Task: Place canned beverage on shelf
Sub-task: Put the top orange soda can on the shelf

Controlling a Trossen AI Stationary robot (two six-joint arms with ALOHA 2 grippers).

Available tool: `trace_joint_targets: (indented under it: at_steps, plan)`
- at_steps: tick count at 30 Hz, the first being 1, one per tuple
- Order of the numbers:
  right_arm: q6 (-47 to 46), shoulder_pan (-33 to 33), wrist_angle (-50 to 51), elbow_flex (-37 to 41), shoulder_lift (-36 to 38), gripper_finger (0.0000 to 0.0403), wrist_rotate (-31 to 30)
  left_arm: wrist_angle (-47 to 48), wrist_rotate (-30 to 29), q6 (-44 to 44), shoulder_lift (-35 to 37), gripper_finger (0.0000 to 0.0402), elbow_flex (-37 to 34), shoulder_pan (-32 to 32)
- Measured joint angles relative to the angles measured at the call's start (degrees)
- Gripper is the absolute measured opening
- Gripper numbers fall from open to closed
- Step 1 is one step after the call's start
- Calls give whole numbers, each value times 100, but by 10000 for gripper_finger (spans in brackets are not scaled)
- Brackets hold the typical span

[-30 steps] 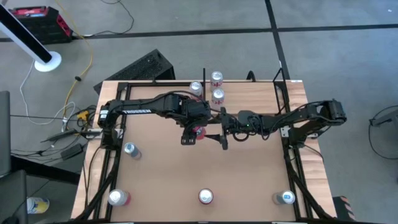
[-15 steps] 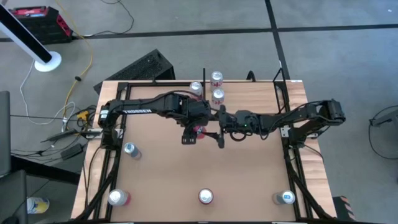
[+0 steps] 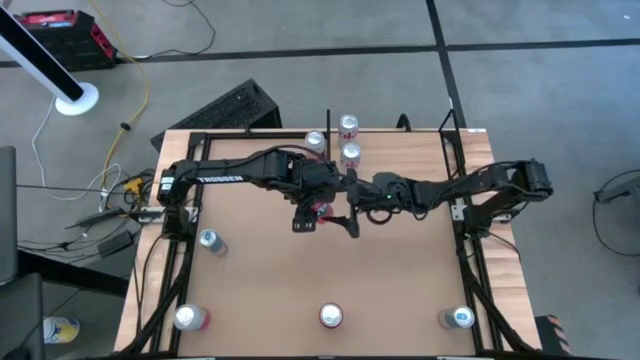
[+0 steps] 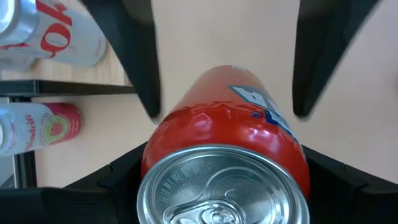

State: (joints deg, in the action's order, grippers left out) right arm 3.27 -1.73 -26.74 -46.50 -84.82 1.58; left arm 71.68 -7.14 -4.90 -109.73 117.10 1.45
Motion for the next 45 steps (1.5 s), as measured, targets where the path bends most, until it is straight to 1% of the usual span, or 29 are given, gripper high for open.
trace_joint_targets:
  at_steps: [6, 9, 14, 20, 28, 31, 34, 37, 42, 45]
  plan:
    - [131, 6, 577, -453, -489, 397, 0, -69, 26, -11, 0, 290, 0, -1]
    - [223, 7, 546, -626, -733, 399, -2, -60, 33, -48, 0, 290, 0, 0]
    - [332, 23, 661, -800, -930, 387, 0, -29, 36, -51, 0, 290, 0, 0]
    - [361, 19, 810, -802, -842, 380, -6, 167, -61, 12, 0, 290, 0, 0]
    - [373, 17, 673, -802, -721, 379, -13, 183, -68, 43, 0, 290, 0, 0]
    - [358, 17, 565, -802, -723, 363, -36, 181, -73, 40, 0, 290, 0, 0]
    - [247, 17, 594, -802, -723, 321, -157, 183, -79, 11, 0, 290, 0, 0]
    - [188, -42, 674, -802, -723, 319, -173, 179, -68, 10, 0, 289, 0, 0]
    - [306, -145, 589, -804, -731, 319, 100, 147, -87, 23, 0, 289, 0, 9]
    - [331, -143, 545, -802, -741, 319, 135, 155, -103, 43, 0, 289, 0, 4]
